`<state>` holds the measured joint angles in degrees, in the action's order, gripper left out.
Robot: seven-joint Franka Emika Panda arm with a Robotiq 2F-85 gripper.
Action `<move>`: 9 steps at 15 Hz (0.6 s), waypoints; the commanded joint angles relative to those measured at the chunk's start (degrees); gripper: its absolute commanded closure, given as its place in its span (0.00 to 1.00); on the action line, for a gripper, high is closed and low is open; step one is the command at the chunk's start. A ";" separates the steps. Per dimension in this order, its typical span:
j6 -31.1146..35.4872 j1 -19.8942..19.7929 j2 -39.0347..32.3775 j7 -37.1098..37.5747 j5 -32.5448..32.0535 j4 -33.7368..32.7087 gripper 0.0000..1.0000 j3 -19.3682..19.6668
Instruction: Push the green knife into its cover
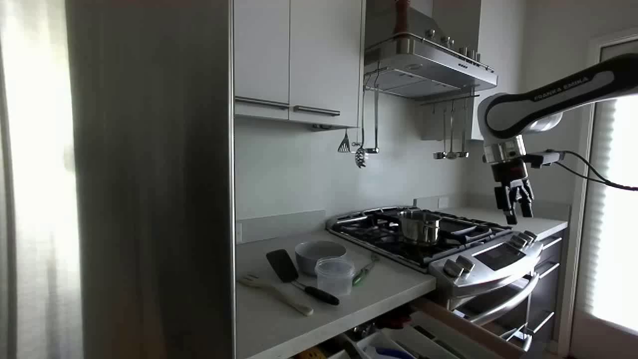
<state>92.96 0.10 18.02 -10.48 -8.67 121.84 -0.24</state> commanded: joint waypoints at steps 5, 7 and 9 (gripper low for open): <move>-0.17 0.44 -0.05 0.10 -0.08 -0.14 0.00 0.36; -0.17 0.44 -0.05 0.10 -0.08 -0.14 0.00 0.36; -0.44 0.42 -1.34 1.79 -0.31 -1.23 0.00 -0.15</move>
<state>92.96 0.10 18.02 -10.47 -8.67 121.84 -0.24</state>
